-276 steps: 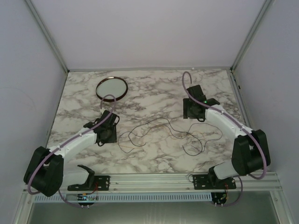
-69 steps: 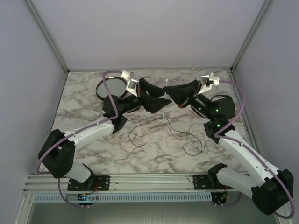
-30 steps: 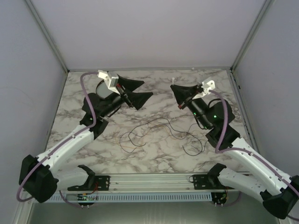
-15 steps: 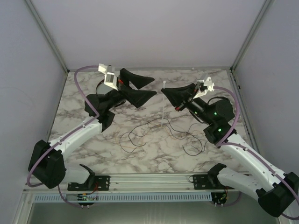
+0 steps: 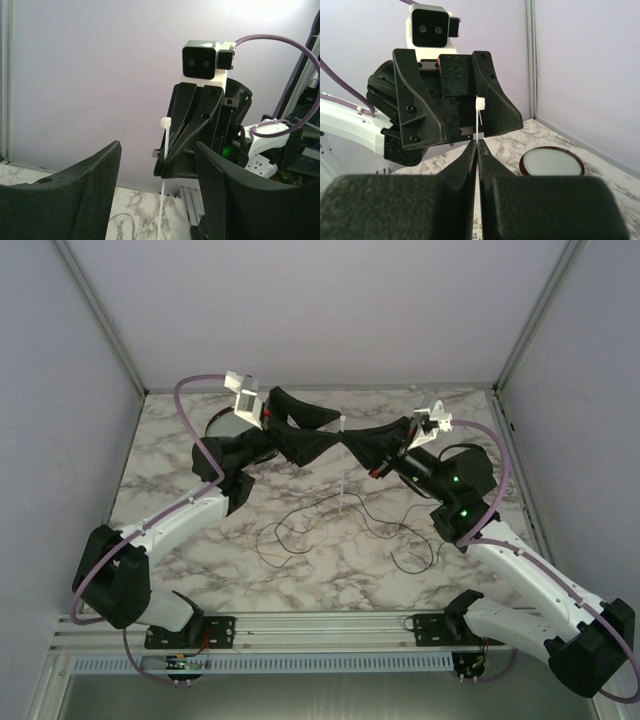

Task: Zip-tie the wires
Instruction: Pick up the ribbon at the center of the board.

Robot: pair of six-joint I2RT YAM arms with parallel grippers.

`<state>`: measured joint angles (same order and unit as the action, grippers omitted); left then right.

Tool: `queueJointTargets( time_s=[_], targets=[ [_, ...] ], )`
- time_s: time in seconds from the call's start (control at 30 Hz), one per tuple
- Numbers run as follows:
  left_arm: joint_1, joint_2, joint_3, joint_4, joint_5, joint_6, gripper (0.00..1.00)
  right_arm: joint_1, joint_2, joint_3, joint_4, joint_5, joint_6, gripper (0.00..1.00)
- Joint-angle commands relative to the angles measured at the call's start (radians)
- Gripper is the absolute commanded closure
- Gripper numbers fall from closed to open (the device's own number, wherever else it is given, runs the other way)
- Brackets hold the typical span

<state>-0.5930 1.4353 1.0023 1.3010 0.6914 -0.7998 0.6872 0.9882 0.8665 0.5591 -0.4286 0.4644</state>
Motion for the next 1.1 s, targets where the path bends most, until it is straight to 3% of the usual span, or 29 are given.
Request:
queueJointTargets(
  time_s=[0.0, 0.43, 0.83, 1.07],
  targets=[
    [-0.02, 0.01, 0.053, 0.066, 0.018, 0.014, 0.4, 0.013, 0.012, 0.052, 0.05, -0.027, 0.004, 1.0],
    [-0.036, 0.023, 0.067, 0.033, 0.015, 0.044, 0.66, 0.02, -0.005, 0.038, 0.036, 0.009, -0.007, 1.0],
    [-0.037, 0.018, 0.043, 0.011, 0.012, 0.066, 0.79, 0.02, -0.01, 0.034, 0.047, 0.017, 0.003, 1.0],
    [-0.037, 0.007, 0.035, -0.033, 0.017, 0.092, 0.97, 0.02, -0.022, 0.028, 0.04, 0.037, -0.005, 1.0]
  ],
)
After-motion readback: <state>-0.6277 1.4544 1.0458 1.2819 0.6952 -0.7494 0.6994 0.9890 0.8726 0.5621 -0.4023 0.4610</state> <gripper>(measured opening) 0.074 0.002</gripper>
